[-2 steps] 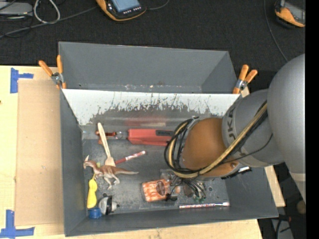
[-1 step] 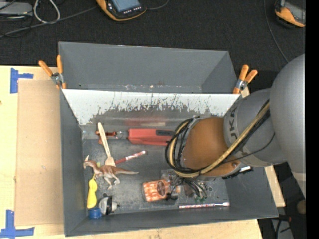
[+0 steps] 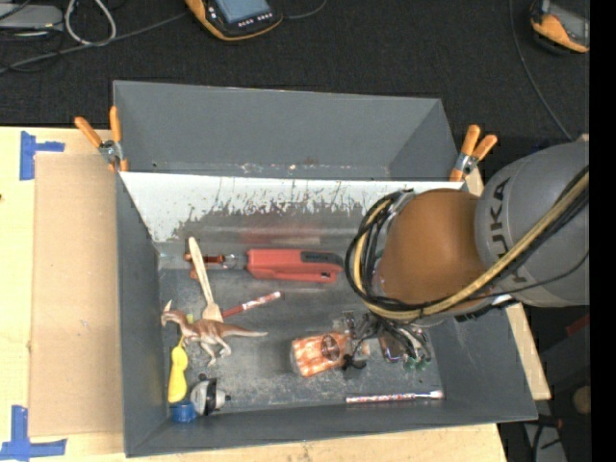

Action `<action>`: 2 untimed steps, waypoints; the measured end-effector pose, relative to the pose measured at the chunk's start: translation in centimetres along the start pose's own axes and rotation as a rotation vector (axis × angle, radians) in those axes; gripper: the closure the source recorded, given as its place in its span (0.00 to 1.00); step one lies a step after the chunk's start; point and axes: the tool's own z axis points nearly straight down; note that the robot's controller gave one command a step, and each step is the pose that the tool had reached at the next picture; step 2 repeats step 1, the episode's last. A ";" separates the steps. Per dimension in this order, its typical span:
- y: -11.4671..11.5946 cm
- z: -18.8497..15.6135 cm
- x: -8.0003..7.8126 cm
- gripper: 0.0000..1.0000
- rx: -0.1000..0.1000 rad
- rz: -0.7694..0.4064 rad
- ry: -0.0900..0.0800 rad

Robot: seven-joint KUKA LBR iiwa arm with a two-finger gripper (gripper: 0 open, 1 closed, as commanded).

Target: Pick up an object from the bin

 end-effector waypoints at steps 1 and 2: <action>0.2 -9.5 -0.9 1.00 0.000 0.040 0.001; 0.2 -9.5 -0.9 1.00 0.000 0.040 0.001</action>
Offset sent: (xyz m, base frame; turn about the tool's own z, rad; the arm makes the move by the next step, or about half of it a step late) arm 0.0509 -0.0047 -0.0648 -0.2754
